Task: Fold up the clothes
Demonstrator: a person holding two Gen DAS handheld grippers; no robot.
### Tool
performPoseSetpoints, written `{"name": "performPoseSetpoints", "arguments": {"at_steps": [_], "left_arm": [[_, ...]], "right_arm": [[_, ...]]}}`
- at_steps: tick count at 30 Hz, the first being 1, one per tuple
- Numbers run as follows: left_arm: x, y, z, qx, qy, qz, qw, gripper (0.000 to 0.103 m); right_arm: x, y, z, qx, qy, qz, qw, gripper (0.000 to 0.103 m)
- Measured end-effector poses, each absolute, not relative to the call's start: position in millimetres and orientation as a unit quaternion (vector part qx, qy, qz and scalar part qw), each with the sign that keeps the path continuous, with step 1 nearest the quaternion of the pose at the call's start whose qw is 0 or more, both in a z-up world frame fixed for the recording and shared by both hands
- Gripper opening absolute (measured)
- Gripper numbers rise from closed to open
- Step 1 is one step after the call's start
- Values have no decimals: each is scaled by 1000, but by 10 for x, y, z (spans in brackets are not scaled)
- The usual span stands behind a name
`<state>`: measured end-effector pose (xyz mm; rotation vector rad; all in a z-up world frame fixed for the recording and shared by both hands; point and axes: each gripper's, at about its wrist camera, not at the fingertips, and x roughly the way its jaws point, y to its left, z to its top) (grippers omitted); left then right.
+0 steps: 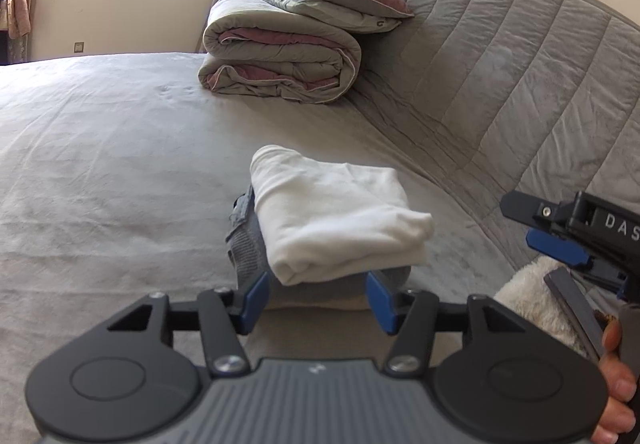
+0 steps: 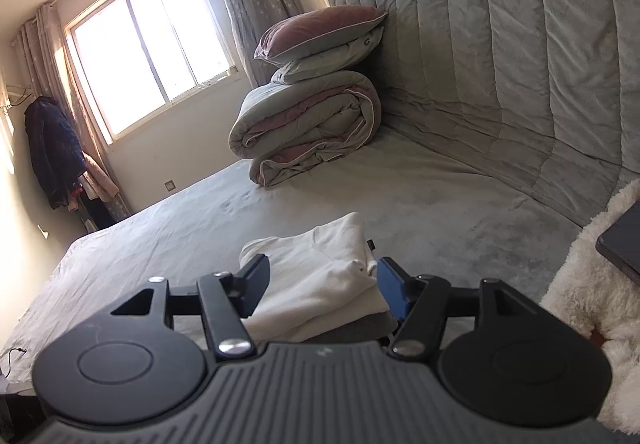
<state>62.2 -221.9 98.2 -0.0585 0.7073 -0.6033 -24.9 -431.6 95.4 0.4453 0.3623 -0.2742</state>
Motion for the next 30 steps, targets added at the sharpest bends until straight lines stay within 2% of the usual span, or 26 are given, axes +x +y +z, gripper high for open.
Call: {"name": "performPoseSetpoints", "arguments": {"at_steps": [6,12,17,20,30], "left_arm": [[466,-2190,1090,-13,362,-284,888,66],[336,-2128,1176,3,385,-261,885,81],[239,-1997,1206,8,413,-238,879,96],[197,-1911,1193,7,430,-238,871,102],[-29,-1746,1172,37,446,-229,865,102]], "right_arm": [[-372,-4229,1042,217,193,-148,945,70],[-449,-4121,1098,216,221,-161,937,77],[-492,-4032,1037,227,263,-171,922,97],[-536,-3971,1004,223,275,-179,918,103],[-685,-3784,904,242,329,-185,894,103]]}}
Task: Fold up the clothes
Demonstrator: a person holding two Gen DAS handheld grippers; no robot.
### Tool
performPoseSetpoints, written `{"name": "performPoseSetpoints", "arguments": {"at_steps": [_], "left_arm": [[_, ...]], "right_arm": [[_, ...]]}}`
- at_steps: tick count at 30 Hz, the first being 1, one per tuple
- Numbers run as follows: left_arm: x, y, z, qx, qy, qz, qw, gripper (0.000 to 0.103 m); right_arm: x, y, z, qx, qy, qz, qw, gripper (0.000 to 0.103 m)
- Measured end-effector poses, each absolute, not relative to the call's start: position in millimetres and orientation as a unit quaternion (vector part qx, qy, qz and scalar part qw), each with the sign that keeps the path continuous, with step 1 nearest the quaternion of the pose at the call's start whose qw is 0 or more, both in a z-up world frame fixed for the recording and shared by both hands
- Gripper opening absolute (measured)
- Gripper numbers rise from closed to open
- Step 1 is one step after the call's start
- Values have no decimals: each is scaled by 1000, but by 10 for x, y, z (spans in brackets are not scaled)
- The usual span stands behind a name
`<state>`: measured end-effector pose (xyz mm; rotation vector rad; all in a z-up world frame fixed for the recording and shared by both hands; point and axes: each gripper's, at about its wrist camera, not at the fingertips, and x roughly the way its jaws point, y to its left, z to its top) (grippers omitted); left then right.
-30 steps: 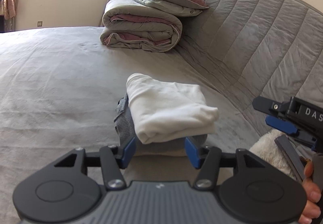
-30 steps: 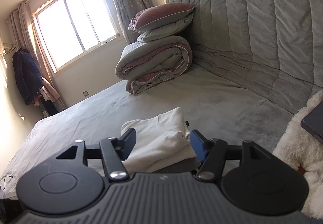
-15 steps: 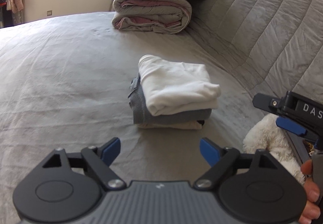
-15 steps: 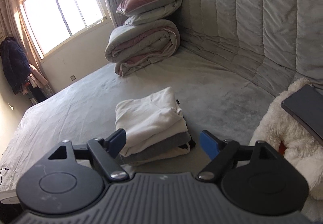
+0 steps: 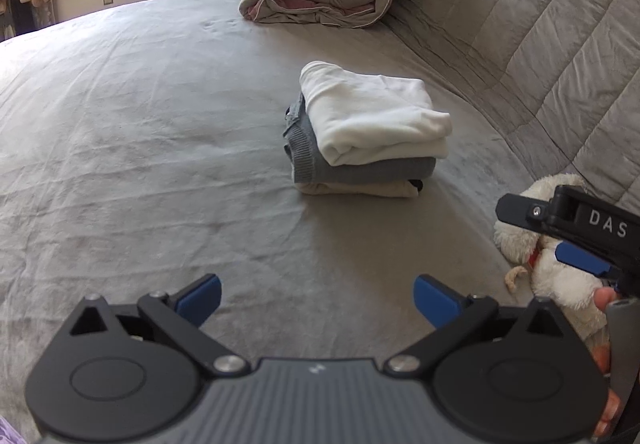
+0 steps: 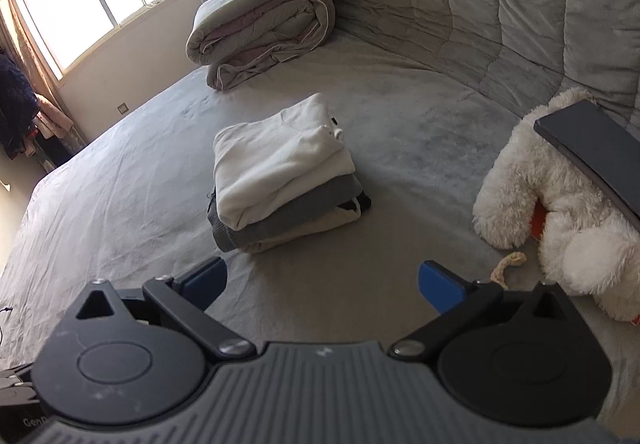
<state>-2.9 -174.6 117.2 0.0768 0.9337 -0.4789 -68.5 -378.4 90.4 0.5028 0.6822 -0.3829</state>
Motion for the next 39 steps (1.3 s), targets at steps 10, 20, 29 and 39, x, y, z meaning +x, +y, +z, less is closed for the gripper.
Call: {"name": "performPoseSetpoints", "arguments": {"at_steps": [10,20,29,39], "left_arm": [[-114,-1710,1130,46,442,-212,871,103],[-207,-1634,1134,41,435,-213,874,103],[-234,-1501,1019,36,434,-198,878,102],[-343,-1358,908,32,414,-187,890,102]], "right_arm": [[-762,-3616,881,224,342,-183,894,103],[-836,-3486,807,203,342,-193,897,103],[-869,-3271,734,181,335,-180,907,103],[-997,-3067,686,148,310,-186,921,103]]}}
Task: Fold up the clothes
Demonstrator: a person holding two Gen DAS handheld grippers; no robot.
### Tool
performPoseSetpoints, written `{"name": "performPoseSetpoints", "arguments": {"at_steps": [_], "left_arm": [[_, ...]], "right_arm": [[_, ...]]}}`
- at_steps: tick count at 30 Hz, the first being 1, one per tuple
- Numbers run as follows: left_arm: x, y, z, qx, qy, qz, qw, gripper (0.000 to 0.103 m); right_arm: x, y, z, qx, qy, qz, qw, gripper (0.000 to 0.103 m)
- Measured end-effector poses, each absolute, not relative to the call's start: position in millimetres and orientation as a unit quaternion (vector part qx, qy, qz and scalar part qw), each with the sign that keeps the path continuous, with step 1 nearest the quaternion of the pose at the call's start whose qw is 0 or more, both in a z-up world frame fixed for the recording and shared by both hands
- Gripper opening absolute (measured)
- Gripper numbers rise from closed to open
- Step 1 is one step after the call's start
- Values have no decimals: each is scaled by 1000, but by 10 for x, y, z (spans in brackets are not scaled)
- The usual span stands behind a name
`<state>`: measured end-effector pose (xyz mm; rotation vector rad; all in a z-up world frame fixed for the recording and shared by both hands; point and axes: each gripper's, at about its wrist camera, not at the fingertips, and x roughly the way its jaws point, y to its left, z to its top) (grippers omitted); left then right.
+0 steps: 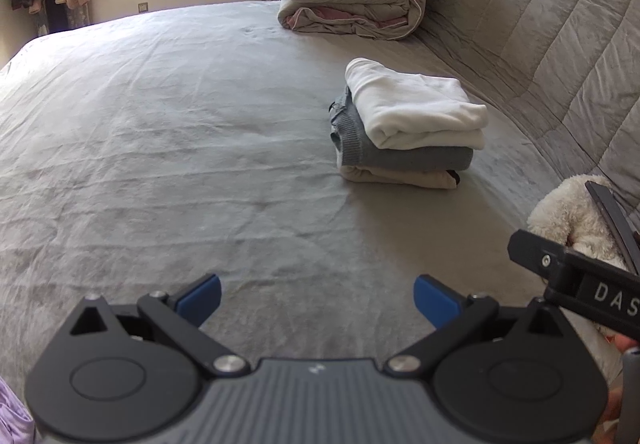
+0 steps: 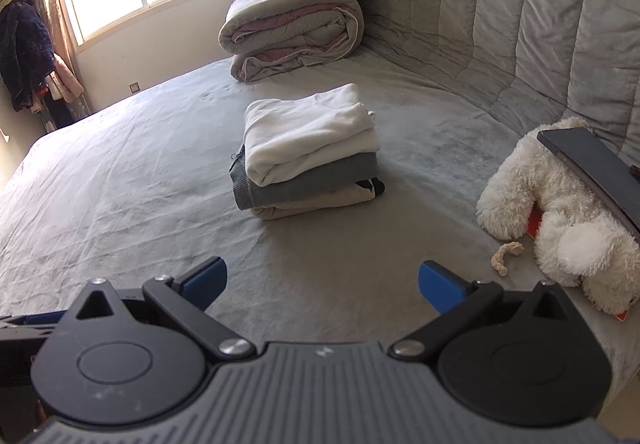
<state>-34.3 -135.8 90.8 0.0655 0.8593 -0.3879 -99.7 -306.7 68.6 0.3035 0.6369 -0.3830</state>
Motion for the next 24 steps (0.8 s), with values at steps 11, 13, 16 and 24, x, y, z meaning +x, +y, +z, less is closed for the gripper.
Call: {"name": "performPoseSetpoints", "arguments": {"at_steps": [11,13,16,24], "left_arm": [[-514,-1325,741,45,406,-180,895,102],[-523,-1327,735,47,405,-178,895,102],[-530,-1329,730,47,404,-178,896,102],[-543,-1346,711,55,403,-180,895,102]], "right_arm": [[-1083,-2990,517,133,313,-198,919,103],[-1098,-2991,510,132,312,-200,919,103],[-1105,-2988,488,128,312,-202,919,103],[-1117,-2967,467,127,315,-202,919,103]]}}
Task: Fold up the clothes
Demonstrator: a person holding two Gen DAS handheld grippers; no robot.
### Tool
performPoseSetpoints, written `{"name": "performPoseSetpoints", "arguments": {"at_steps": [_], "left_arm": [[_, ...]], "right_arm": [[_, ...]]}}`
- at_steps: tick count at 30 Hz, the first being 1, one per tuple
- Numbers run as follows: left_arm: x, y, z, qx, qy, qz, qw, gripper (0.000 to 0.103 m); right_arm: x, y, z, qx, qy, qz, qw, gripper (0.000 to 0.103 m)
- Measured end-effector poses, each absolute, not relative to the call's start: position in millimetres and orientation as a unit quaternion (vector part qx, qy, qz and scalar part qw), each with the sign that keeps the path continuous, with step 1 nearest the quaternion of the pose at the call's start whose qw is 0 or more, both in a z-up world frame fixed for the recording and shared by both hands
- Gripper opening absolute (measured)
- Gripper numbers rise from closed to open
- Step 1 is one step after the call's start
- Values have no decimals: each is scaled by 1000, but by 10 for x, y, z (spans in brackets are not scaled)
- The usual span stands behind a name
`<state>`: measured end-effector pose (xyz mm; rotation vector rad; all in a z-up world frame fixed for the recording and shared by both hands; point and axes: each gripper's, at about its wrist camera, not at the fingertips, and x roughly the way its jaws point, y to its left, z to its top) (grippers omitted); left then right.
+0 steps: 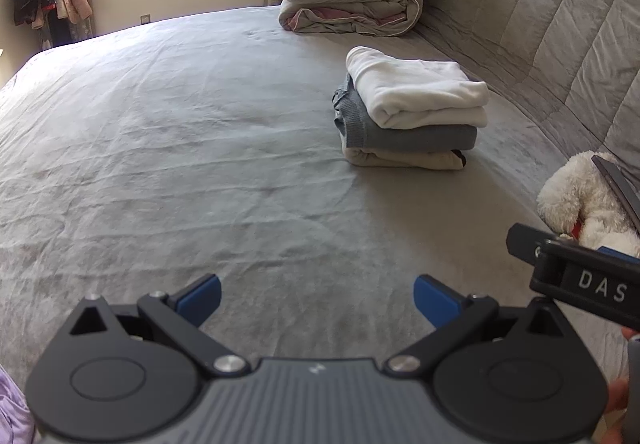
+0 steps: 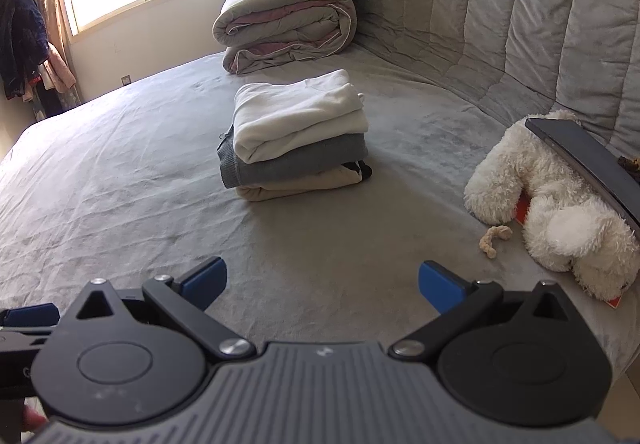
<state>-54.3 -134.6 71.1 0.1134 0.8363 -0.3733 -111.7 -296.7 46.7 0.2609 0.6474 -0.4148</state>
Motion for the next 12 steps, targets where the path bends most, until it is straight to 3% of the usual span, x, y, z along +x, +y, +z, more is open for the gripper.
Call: {"name": "performPoseSetpoints", "arguments": {"at_steps": [12], "left_arm": [[-521,-1340,686,57,406,-183,894,102]], "right_arm": [[-1070,-2929,429,123,321,-200,917,103]]}}
